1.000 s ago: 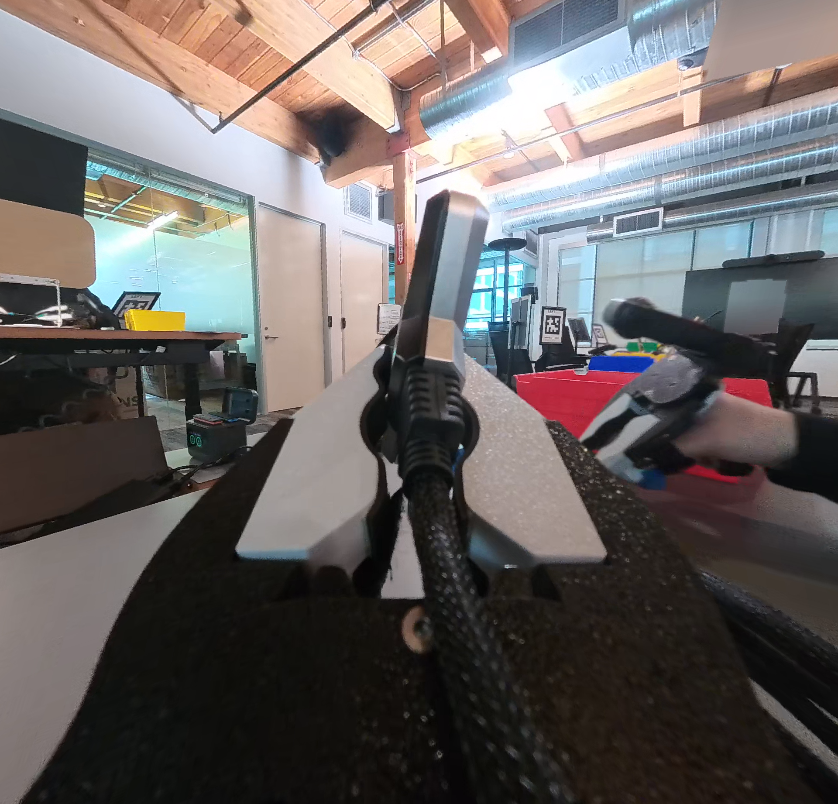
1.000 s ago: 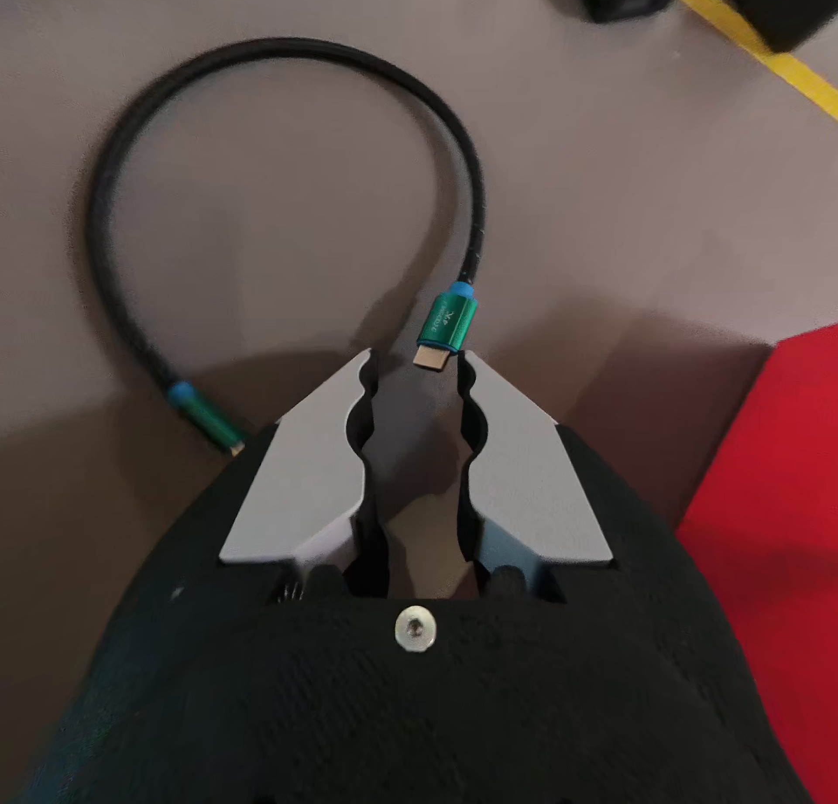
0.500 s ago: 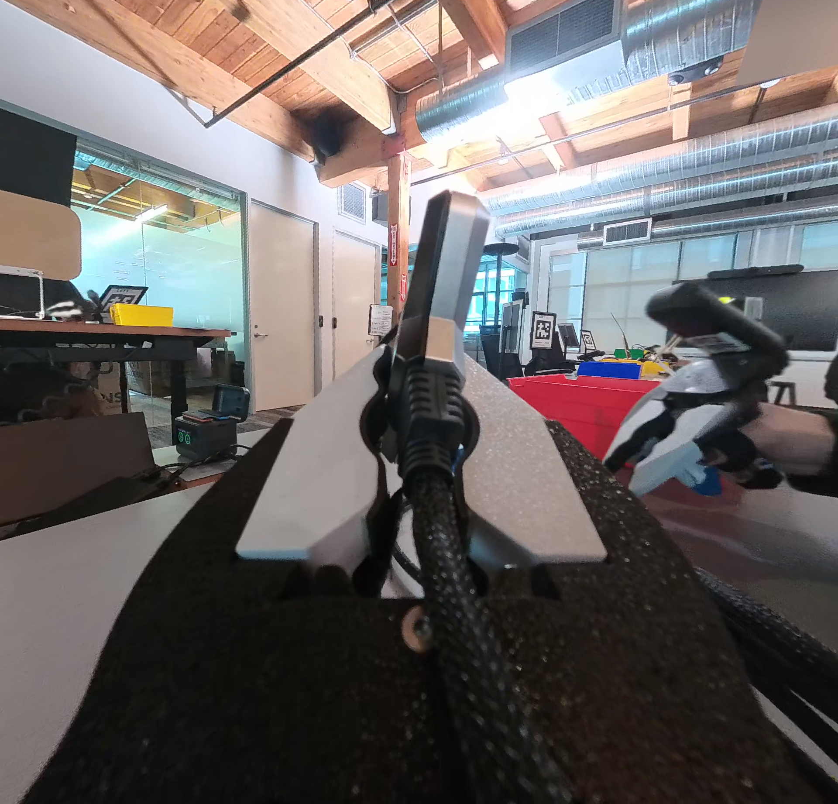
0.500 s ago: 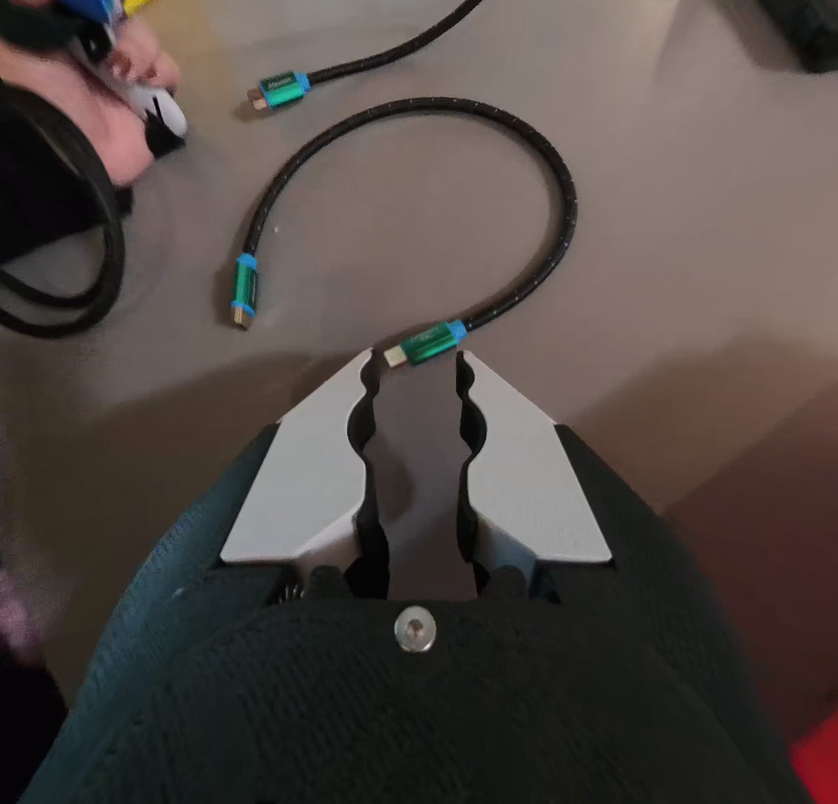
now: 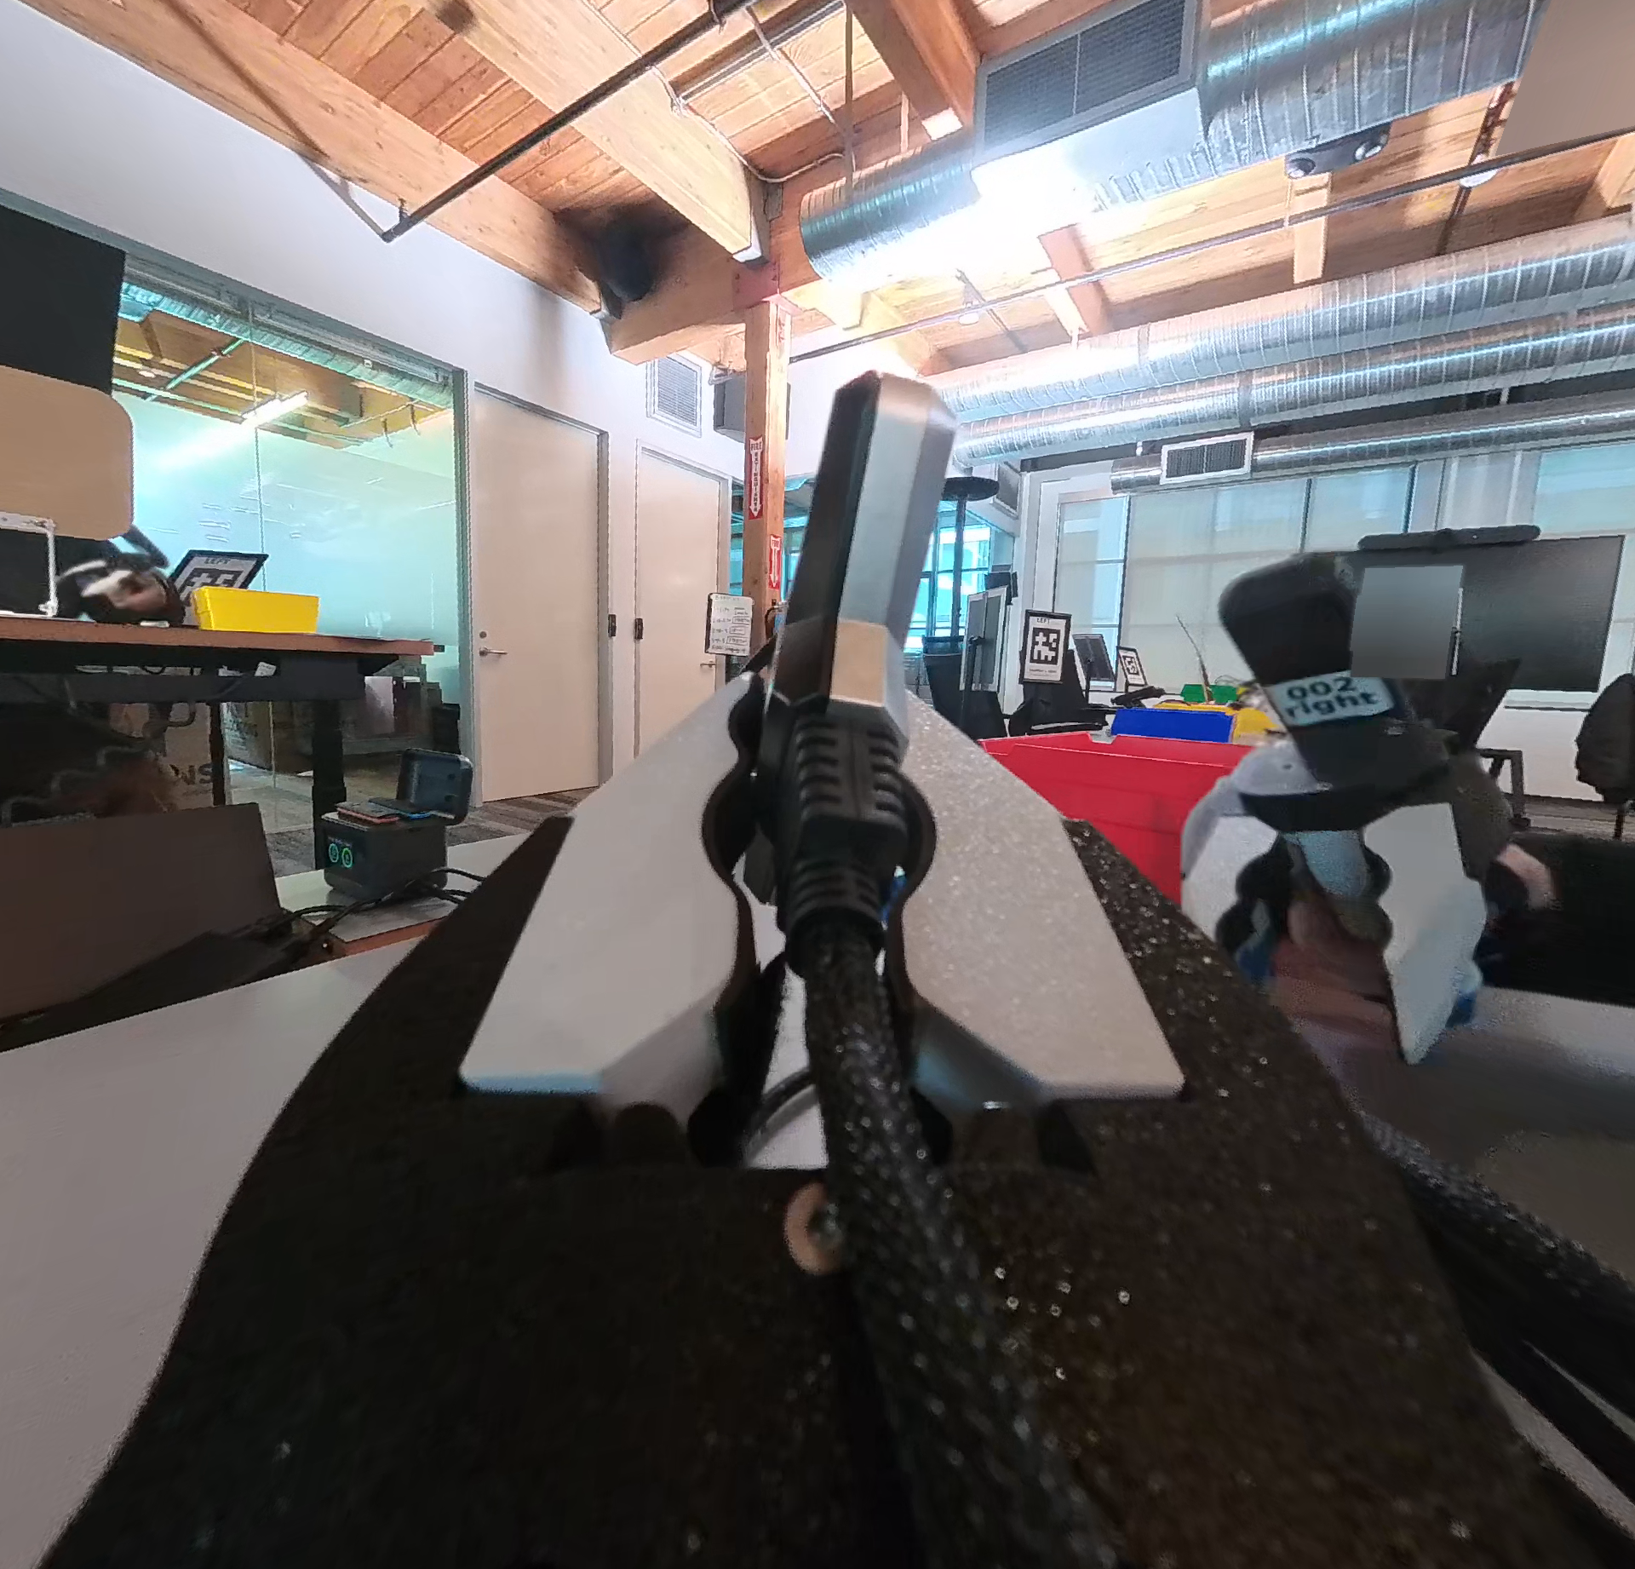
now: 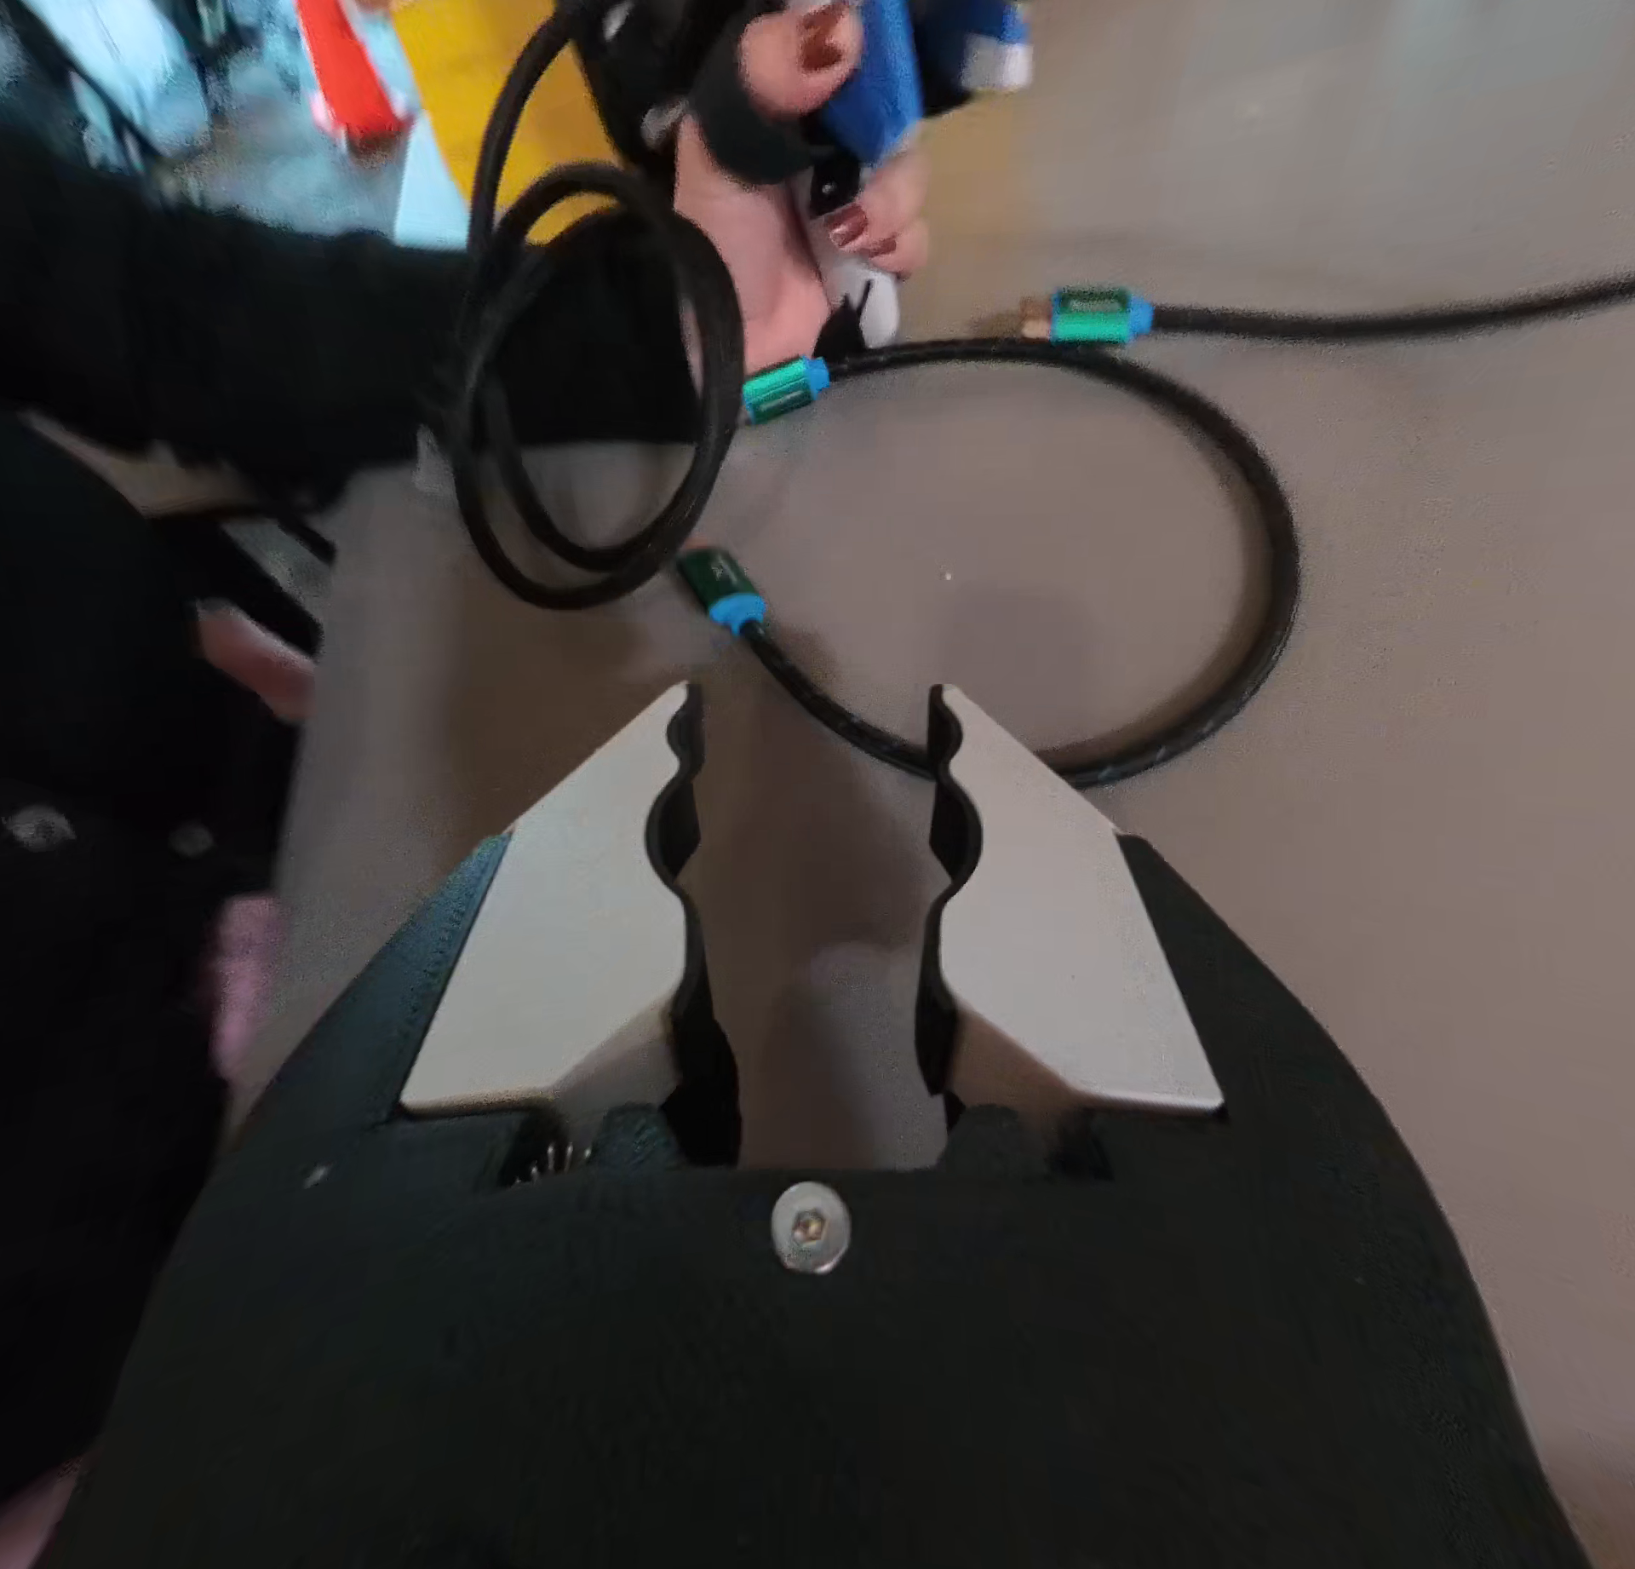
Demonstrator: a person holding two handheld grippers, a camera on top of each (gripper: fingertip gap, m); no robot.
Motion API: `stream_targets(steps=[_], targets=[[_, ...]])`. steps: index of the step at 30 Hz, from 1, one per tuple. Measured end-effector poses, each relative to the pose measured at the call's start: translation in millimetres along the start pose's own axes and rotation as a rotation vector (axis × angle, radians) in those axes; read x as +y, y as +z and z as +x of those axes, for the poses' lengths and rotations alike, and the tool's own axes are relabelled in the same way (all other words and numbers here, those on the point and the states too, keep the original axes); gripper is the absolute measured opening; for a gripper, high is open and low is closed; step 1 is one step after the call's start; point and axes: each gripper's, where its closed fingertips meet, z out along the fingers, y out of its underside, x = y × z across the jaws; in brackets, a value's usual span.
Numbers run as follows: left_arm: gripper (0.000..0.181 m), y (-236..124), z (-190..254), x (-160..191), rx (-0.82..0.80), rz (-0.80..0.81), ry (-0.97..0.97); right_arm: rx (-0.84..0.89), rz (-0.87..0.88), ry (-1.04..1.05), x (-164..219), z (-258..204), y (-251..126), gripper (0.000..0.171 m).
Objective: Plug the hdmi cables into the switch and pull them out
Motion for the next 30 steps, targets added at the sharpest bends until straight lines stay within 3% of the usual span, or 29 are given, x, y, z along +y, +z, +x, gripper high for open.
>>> stream_targets(steps=[4, 10, 13, 19, 25, 30], targets=[[0.021, -0.2, -0.2, -0.6, 0.005, 0.004, -0.009, -0.093, -0.133, -0.275, 2.5, -4.4, 19.8, 0.049], [0.021, -0.7, -0.5, -1.5, 0.020, 0.013, -0.032, -0.265, -0.371, -0.406, 30.3, -17.4, 46.7, 0.042], [0.021, -1.0, -0.6, -2.4, 0.028, 0.021, -0.045, -0.273, -0.390, -0.400, 30.2, -19.9, 48.8, 0.006], [0.021, -1.7, 0.2, -4.2, 0.056, 0.036, -0.078, -0.033, -0.281, -0.209, 2.0, 8.7, 35.6, 0.005], [0.021, -1.3, 1.9, -3.3, 0.074, 0.031, -0.087, 0.350, -0.173, 0.171, -4.2, 71.0, -15.4, 0.005], [0.021, 0.2, 6.0, -0.7, 0.090, 0.013, -0.074, 0.397, -0.165, 0.186, 16.7, 80.6, -18.9, 0.005]])
